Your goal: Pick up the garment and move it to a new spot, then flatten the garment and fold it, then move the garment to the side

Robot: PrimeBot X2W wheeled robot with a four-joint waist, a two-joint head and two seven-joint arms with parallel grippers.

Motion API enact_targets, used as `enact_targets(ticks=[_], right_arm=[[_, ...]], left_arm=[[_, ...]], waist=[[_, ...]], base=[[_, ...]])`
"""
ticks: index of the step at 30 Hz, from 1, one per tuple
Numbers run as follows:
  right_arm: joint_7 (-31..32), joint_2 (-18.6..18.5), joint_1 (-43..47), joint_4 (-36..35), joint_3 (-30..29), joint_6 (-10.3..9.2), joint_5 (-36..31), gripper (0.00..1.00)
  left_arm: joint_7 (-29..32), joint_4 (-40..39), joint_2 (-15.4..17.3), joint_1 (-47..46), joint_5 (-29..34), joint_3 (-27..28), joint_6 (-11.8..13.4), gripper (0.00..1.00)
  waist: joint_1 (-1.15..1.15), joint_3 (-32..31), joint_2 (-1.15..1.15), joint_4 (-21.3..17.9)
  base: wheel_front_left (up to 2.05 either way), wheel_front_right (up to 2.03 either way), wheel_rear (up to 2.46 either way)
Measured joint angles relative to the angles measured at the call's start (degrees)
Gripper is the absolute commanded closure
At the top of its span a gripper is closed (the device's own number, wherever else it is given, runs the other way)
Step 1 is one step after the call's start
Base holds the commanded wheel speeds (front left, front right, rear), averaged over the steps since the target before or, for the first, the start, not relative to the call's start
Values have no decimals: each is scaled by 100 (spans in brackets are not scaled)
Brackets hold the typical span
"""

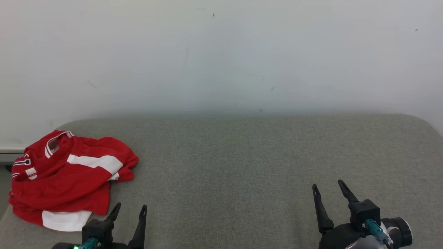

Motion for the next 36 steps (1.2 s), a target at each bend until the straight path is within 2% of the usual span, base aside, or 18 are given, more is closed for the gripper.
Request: enact_targets(ticks=[11, 19, 25, 32, 36], right_arm=[[18, -38, 118, -144, -204, 0, 38, 0], [58, 180, 356, -167, -1102, -1, 151, 0], [49, 236, 602, -319, -1478, -1, 149, 0], [48, 270, 802, -470, -1704, -1, 151, 0], [56, 314, 790, -497, -1613, -1, 151, 0]], left_arm=[[132, 37, -19, -221, 37, 120, 5, 0], [207, 47, -35, -226, -90, 304, 16, 0], [236, 36, -48, -246, -89, 296, 55, 0], [301, -37, -131, -276, -73, 213, 55, 0], [334, -133, -82, -263, -70, 248, 56, 0]], waist=[[1, 78, 0, 282], [1, 90, 0, 487], [1, 79, 0, 661], [1, 62, 0, 1008], [1, 56, 0, 1284]], base=[[0, 0, 0], [0, 0, 0], [0, 0, 0], [0, 0, 0], [0, 0, 0]])
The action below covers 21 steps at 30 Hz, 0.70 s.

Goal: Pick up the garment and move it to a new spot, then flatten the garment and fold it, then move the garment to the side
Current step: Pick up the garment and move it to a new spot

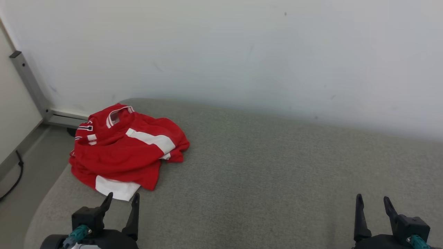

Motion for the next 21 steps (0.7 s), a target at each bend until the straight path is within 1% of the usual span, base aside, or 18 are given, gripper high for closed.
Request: enact_targets(ticks=[8, 15, 21], right_arm=[[10, 45, -130, -78, 261, 0, 4, 0], [62, 51, -304, -168, 359, 0, 4, 0], [105, 55, -456, -125, 461, 0, 3, 0]], left_arm=[[77, -177, 162, 32, 9, 134, 3, 0], [119, -259, 169, 37, 4, 279, 10, 0], [220, -209, 157, 127, -64, 348, 49, 0]], waist=[[0, 4, 0, 626], [0, 114, 0, 1163], [0, 252, 0, 1401]], base=[[0, 0, 0], [0, 0, 0], [0, 0, 0]])
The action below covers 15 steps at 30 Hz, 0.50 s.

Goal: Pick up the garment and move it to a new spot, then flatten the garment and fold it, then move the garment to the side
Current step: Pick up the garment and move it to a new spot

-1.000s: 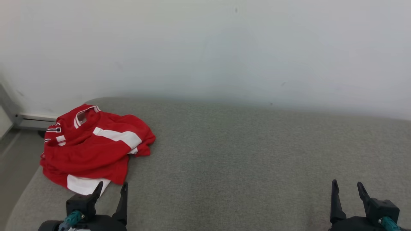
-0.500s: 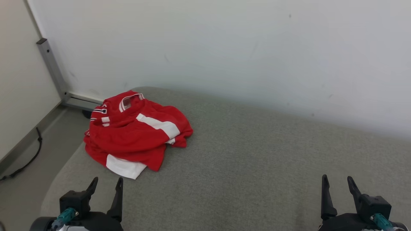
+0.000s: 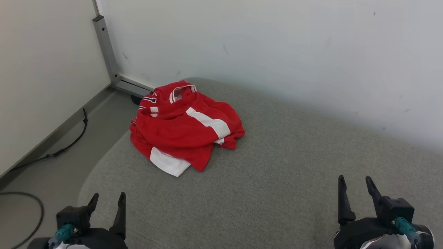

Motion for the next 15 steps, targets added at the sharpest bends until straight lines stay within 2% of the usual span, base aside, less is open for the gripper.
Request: enact_targets(ticks=[7, 15], right_arm=[[5, 0, 154, -191, -66, 0, -8, 0], [110, -7, 427, -651, -49, 0, -162, 0]], left_arm=[[207, 214, -182, -113, -42, -192, -58, 0], [534, 621, -505, -924, -98, -515, -360, 0]], waist=[[-1, 12, 0, 15], [-1, 122, 0, 68]], base=[[0, 0, 0], [0, 0, 0]])
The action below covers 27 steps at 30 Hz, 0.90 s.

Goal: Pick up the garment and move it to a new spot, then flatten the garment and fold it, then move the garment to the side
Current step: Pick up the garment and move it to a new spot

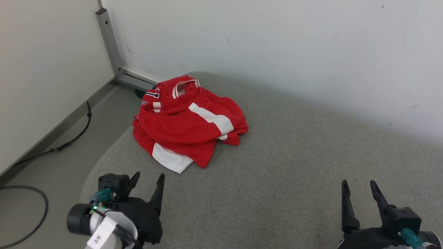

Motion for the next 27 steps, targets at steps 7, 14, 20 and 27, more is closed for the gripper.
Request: enact_targets(ticks=[7, 14, 20, 27], right_arm=[[274, -193, 453, -815, -13, 0, -300, 0], [581, -421, 509, -1739, -110, 0, -546, 0], [946, -559, 438, -2328, 48, 1, -723, 0], [1363, -818, 335, -3022, -40, 11, -884, 0]], left_arm=[[391, 499, -319, -642, -34, -232, -252, 0], [682, 1079, -442, -1658, 114, -368, -426, 0], [836, 1508, -492, -2256, 143, -370, -497, 0], [884, 1875, -513, -3027, 146, -267, -549, 0]], waist=[[0, 304, 0, 72], [1, 802, 0, 129], [1, 1281, 1, 127], [2, 1859, 1, 22]], base=[[0, 0, 0], [0, 0, 0], [0, 0, 0], [0, 0, 0]])
